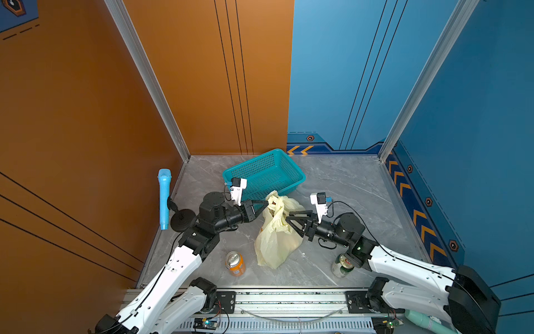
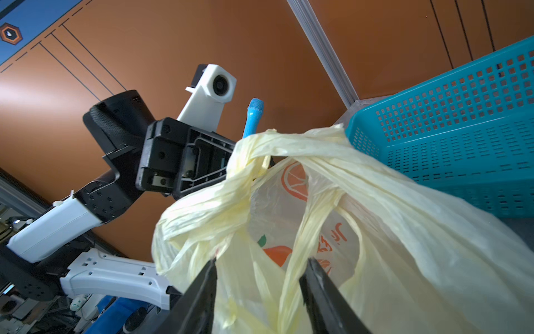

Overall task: Place the pears into plastic bags & tie knots
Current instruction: Tie the plastic bag at the center of the board.

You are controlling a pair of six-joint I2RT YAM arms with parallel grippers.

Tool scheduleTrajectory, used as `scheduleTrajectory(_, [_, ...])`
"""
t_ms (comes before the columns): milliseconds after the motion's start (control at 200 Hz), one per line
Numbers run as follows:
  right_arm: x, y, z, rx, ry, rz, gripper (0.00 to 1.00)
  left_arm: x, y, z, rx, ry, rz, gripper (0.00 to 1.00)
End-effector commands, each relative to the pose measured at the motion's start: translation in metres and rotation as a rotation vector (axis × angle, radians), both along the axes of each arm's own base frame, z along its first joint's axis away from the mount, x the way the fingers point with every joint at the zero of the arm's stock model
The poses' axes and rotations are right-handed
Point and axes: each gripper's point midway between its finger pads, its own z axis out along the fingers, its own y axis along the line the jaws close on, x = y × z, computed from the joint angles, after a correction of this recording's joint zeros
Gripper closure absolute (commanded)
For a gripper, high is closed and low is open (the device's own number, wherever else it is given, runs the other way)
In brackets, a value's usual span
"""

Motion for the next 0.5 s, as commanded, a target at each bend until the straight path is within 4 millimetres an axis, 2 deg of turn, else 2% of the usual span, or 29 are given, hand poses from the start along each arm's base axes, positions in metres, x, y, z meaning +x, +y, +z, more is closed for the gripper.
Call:
scheduleTrajectory(0, [-0.017, -0.003, -0.027, -0.147, -0.045, 0.052, 0.42, 0.003, 0.004, 0.002, 0.018, -0.016, 0.018, 1.00])
scheduleTrajectory(140, [-0.019, 0.006, -0.021, -0.218, -0.123, 0.078, 0.38, 0.003, 0.002, 0.004, 0.014, -0.015, 0.006, 1.00])
scheduleTrajectory(310, [-0.015, 0.025, -0.007, -0.196, -0.146, 0.119, 0.40, 0.004, 0.002, 0.005, 0.016, -0.016, 0.008, 1.00])
scheduleTrajectory(380, [-0.017, 0.031, -0.004, -0.187, -0.153, 0.144, 0.47, 0.004, 0.002, 0.005, 0.016, -0.015, 0.012, 1.00])
scheduleTrajectory(471, [-0.023, 0.035, -0.003, -0.188, -0.148, 0.172, 0.61, 0.005, 0.004, 0.004, 0.023, -0.013, 0.017, 1.00])
scheduleTrajectory(496, [-0.023, 0.036, -0.004, -0.192, -0.143, 0.174, 0.68, 0.004, 0.004, 0.004, 0.024, -0.013, 0.018, 1.00])
